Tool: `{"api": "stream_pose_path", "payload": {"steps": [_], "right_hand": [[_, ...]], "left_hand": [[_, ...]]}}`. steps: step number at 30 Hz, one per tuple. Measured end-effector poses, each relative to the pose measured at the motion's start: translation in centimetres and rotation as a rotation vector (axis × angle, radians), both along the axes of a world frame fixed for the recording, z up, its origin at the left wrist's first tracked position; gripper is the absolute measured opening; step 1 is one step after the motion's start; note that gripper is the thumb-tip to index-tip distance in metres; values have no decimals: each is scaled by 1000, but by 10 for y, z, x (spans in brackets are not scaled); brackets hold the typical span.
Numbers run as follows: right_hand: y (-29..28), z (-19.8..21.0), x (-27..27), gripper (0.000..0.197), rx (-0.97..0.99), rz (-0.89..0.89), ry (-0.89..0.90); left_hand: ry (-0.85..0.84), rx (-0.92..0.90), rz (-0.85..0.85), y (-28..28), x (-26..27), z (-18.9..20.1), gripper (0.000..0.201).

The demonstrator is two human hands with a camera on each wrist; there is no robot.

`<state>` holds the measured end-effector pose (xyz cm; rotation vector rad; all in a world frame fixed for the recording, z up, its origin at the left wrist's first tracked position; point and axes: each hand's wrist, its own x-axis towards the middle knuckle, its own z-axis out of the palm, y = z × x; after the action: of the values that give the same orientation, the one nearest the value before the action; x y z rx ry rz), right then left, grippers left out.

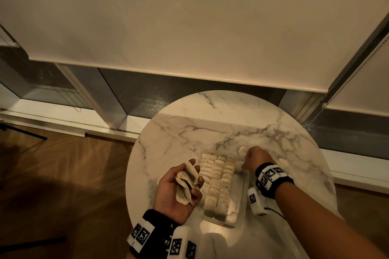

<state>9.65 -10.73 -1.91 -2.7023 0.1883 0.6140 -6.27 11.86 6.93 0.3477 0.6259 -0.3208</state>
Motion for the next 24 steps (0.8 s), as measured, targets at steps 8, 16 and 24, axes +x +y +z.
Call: {"api": "stream_pose_path", "payload": {"steps": [8,16,24], "right_hand": [[10,-17,-33,27,128,206,24],[13,-17,-32,22,57,184,25],[4,-8,-36,27,232,13,-12]], "left_hand": [[21,5,-7,-1,-2,-9,28],[28,15,-5,-6,-1,-5,30],[38,-13,17,-9,-1,-11,30]]}}
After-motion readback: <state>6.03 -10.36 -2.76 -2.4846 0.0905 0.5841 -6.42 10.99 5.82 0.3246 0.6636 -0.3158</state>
